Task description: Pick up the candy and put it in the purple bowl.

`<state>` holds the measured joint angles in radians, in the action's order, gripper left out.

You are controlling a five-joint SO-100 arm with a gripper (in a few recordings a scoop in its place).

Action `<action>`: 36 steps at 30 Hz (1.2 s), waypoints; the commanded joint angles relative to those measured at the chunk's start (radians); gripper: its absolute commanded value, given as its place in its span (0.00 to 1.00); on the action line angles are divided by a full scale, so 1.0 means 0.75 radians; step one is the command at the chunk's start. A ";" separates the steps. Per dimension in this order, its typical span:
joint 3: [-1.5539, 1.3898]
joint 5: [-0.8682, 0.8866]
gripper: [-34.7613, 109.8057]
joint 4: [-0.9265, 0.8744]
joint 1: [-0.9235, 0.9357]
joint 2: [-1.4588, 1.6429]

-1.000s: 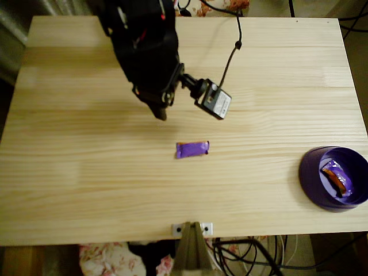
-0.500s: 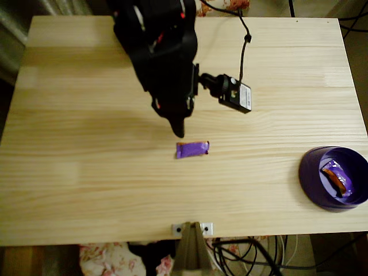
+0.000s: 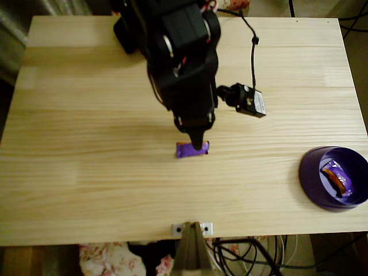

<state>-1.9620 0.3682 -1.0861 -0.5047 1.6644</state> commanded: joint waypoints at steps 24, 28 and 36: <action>0.362 -0.061 0.48 -0.057 0.057 -0.274; 0.335 -0.051 0.47 -0.035 0.063 -0.278; 0.266 -0.039 0.47 0.006 0.065 -0.280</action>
<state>-1.7595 0.3267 -1.0784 -0.4602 1.4220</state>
